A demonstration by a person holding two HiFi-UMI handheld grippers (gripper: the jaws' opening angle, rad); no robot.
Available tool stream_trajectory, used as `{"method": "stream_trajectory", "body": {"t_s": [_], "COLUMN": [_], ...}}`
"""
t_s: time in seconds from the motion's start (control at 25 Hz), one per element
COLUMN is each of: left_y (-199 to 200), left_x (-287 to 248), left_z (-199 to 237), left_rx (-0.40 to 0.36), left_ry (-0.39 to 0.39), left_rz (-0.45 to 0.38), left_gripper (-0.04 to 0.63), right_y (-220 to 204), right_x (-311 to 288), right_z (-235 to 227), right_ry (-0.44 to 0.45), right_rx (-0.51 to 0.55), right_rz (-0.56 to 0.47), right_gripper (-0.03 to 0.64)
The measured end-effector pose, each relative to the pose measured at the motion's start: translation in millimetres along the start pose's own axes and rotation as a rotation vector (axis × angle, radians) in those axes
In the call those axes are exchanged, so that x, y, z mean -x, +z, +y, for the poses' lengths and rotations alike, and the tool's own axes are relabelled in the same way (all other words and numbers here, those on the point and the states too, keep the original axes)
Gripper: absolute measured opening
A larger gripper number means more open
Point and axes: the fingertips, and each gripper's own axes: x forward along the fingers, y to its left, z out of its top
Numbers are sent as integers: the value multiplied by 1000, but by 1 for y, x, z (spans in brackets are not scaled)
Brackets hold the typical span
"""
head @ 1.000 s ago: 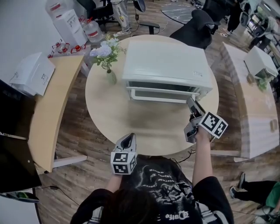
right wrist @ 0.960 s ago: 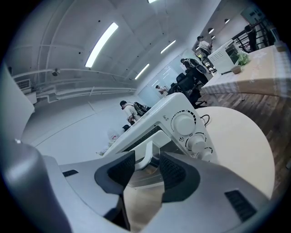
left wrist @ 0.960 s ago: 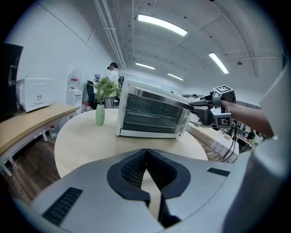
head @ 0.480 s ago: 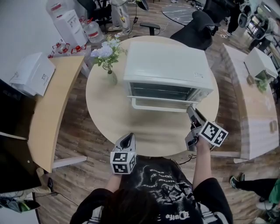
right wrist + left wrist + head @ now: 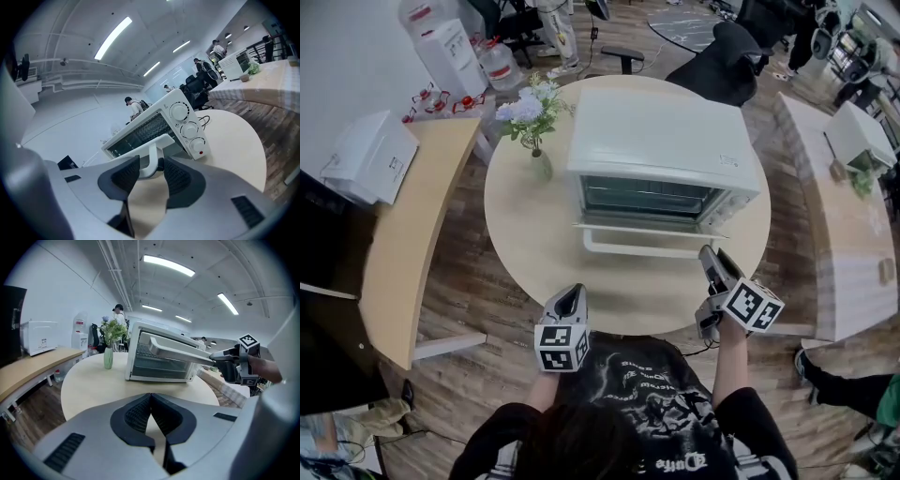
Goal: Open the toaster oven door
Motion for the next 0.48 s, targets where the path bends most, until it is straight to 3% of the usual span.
{"method": "stream_trajectory", "body": {"t_s": [0.48], "left_y": [-11], "left_x": [1], "left_z": [15], "left_rx": [20], "left_ry": [43], "left_rz": [22], "left_gripper": [17], "right_y": [-46], "right_x": [16], "right_z": [-17], "right_ry": [-37], "right_rx": [63], "right_rz": [65], "right_gripper": [162]}}
